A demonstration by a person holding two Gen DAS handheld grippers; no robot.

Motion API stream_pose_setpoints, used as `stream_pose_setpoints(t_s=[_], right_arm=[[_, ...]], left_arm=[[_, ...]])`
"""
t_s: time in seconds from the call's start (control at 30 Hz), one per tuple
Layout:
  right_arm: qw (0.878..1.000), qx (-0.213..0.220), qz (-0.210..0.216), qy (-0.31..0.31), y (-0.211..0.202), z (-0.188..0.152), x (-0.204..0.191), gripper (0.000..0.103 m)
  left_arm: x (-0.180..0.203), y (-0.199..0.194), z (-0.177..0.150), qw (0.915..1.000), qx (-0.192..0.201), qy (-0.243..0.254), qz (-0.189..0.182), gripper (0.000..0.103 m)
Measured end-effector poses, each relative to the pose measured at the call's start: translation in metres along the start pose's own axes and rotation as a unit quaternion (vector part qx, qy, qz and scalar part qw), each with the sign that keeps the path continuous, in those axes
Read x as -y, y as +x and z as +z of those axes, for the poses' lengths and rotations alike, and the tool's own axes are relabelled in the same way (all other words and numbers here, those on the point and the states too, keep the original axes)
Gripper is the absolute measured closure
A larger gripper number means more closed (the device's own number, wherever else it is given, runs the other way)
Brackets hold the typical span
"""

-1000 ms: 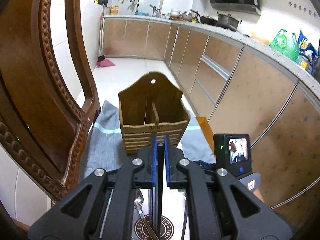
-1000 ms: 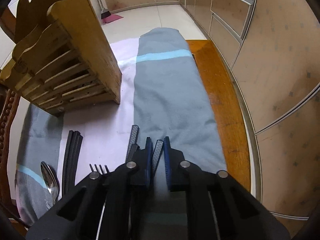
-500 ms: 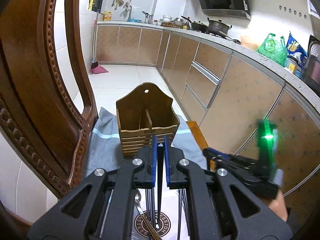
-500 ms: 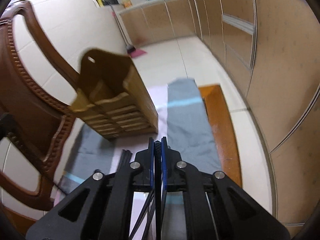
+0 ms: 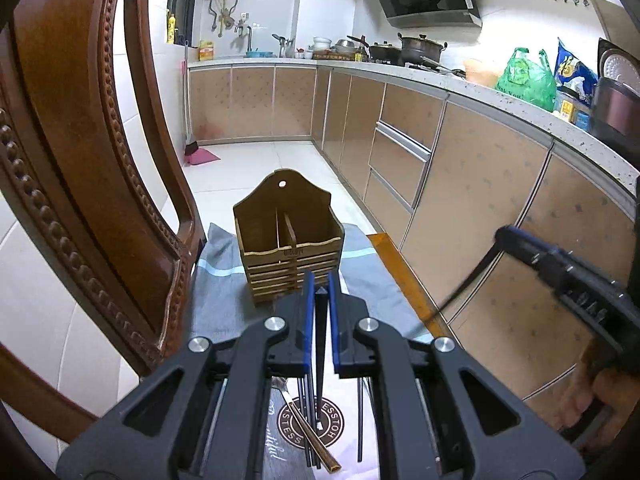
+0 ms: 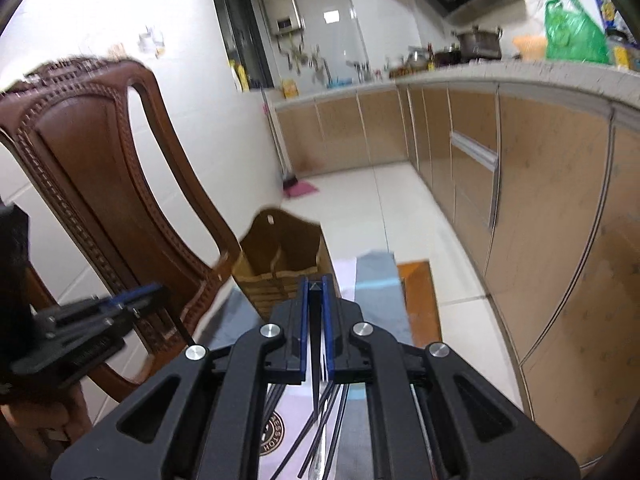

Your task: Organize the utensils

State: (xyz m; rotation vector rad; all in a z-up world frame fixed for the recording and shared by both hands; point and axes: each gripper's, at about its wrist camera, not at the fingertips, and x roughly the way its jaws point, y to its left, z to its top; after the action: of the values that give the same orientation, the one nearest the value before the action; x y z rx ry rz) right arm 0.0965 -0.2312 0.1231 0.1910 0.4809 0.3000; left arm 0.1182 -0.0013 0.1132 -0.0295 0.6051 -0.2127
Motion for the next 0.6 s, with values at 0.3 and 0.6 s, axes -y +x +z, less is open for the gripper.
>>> stream_pose_setpoints(t_s=[0.3,0.6], right_arm=[[1.000,0.016,0.006,-0.020,-0.018,0.001,-0.008,0.096],[1.000,0.012,0.008,-0.027,-0.019,-0.002,-0.012,0.096]], left_arm=[[-0.001,-0.030,0.010,0.9996,0.028,-0.003,0.006,0.096],[-0.011,-0.041,0.014,0.9992,0.035,-0.016,0.006,0.096]])
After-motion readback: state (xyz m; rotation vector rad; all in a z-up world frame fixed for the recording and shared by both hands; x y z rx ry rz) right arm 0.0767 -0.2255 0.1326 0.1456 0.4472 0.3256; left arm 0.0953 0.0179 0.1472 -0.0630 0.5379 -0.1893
